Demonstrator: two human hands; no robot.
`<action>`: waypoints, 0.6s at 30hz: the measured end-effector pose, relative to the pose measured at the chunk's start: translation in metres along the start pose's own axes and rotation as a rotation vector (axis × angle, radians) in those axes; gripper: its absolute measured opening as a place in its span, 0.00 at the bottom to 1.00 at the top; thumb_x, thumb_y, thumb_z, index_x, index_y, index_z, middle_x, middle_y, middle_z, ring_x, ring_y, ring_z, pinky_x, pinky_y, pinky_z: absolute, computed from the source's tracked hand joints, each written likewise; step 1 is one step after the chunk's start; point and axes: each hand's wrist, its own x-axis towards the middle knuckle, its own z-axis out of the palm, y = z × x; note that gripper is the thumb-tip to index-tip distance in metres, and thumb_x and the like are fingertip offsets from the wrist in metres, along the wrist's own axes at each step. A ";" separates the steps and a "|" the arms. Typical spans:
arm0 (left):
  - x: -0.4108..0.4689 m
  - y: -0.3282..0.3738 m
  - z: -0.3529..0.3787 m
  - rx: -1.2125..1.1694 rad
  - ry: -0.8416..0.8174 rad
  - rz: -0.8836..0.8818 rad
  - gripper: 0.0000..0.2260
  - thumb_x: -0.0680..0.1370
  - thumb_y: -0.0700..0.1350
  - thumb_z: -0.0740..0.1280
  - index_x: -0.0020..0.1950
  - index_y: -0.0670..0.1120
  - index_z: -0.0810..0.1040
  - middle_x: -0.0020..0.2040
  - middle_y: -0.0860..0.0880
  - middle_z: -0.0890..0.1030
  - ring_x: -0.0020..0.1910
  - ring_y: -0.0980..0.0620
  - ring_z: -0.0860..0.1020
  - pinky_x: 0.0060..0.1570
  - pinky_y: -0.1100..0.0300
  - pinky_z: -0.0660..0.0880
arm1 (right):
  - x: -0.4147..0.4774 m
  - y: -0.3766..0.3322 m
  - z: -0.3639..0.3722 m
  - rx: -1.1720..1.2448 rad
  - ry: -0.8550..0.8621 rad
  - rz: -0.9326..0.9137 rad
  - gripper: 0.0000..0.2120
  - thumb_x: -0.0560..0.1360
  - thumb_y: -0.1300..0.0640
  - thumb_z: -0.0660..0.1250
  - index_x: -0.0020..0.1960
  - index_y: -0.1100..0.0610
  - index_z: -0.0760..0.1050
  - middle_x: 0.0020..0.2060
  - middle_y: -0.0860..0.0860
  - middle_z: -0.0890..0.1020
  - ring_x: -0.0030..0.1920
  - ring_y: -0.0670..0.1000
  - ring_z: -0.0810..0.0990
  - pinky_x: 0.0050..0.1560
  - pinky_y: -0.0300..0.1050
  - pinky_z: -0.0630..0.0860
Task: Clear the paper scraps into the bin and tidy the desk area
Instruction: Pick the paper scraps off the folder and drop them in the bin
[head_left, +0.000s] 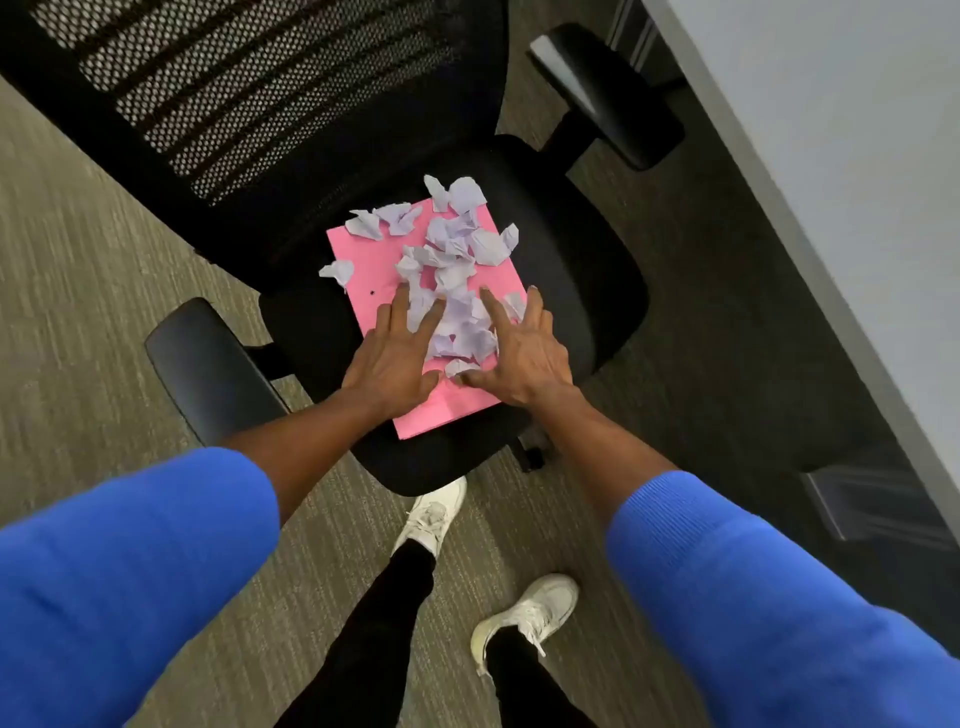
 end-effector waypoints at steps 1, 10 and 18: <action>0.002 -0.002 0.003 0.010 0.000 0.019 0.44 0.80 0.59 0.72 0.88 0.54 0.48 0.86 0.36 0.46 0.81 0.36 0.60 0.67 0.41 0.76 | 0.004 -0.003 0.002 -0.031 -0.015 -0.031 0.58 0.65 0.24 0.74 0.83 0.35 0.44 0.85 0.61 0.46 0.84 0.67 0.54 0.70 0.67 0.75; 0.018 -0.010 0.019 0.112 0.013 0.083 0.37 0.83 0.58 0.69 0.87 0.57 0.53 0.84 0.39 0.56 0.76 0.39 0.66 0.65 0.44 0.76 | 0.017 -0.012 0.015 -0.173 0.052 -0.103 0.37 0.75 0.40 0.75 0.79 0.38 0.62 0.75 0.59 0.63 0.73 0.63 0.66 0.49 0.58 0.85; 0.020 -0.012 0.026 0.005 -0.008 0.070 0.21 0.80 0.35 0.70 0.71 0.47 0.74 0.79 0.42 0.65 0.75 0.41 0.67 0.57 0.49 0.82 | 0.015 -0.008 0.008 -0.110 0.060 -0.139 0.21 0.80 0.54 0.71 0.72 0.52 0.74 0.70 0.58 0.70 0.67 0.60 0.71 0.54 0.56 0.80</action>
